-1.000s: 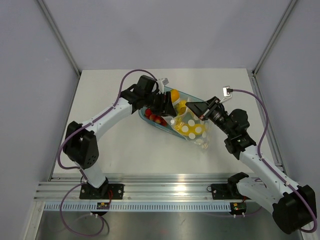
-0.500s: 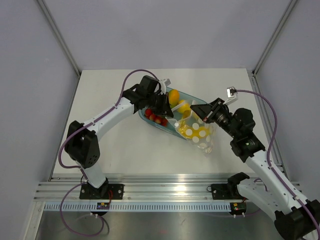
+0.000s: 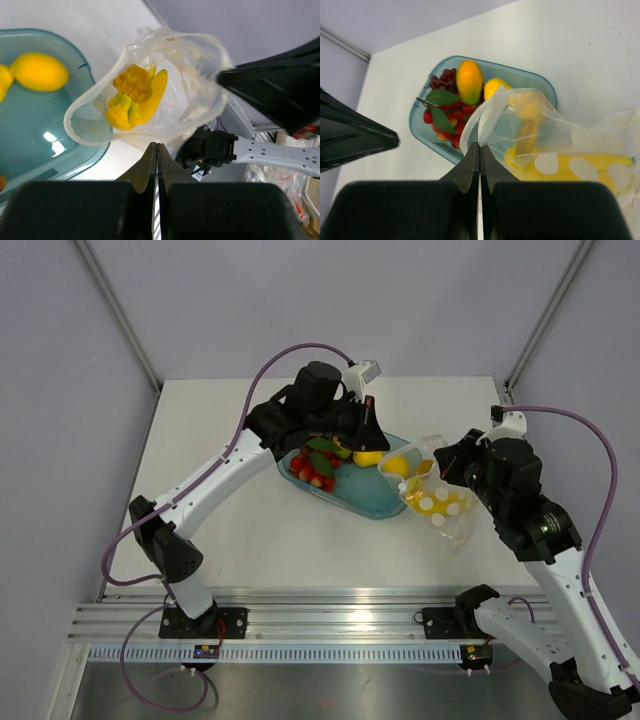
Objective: Place the food in the zip-top bag and seal the zipper
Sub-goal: Adjust the zipper food storage bag at the center of the board.
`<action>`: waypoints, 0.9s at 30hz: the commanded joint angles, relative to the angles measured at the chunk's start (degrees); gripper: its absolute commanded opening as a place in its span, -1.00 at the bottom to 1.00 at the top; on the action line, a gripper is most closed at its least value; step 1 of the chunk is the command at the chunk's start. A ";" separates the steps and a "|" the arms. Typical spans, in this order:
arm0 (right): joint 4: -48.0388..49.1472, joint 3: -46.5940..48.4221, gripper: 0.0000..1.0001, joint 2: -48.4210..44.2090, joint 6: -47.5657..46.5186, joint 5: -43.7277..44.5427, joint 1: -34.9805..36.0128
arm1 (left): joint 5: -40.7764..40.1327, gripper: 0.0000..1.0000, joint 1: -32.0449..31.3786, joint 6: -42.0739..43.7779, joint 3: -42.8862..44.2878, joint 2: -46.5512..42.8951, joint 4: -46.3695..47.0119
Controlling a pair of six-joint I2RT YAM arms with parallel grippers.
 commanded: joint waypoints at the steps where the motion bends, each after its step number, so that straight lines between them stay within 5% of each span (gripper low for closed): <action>1: -5.85 -0.76 -1.00 -1.91 -5.03 3.68 -0.20 | -1.85 -1.00 -0.18 -0.20 3.05 2.37 0.09; 4: -3.56 -2.36 -1.00 -4.11 -4.94 0.77 -0.28 | -4.92 -0.96 -0.01 0.15 2.79 4.31 -0.61; 5: -3.47 -2.37 -1.00 -4.29 -5.03 0.50 -0.28 | -5.54 -0.50 0.26 -0.03 2.70 5.01 -1.48; 8: -3.99 -1.66 -1.00 -4.64 -5.99 0.32 -0.28 | -5.63 0.18 0.26 -0.64 1.21 6.95 -1.76; 10: -4.17 -1.31 -1.00 -4.99 -6.26 0.15 -0.20 | -5.10 0.32 0.26 -1.25 -0.89 7.56 -0.97; 21: -3.21 -0.78 -1.00 -5.61 -5.64 -3.02 -0.28 | -0.01 0.53 0.17 -0.47 -7.84 8.27 3.16; 24: -2.68 -0.87 -1.00 -5.52 -5.20 -3.63 -0.28 | 1.40 0.41 0.17 -1.08 -9.34 8.79 4.39; 27: -2.42 -0.96 -1.00 -5.52 -4.94 -3.81 -0.20 | 2.63 0.03 0.08 -1.69 -10.30 9.23 5.71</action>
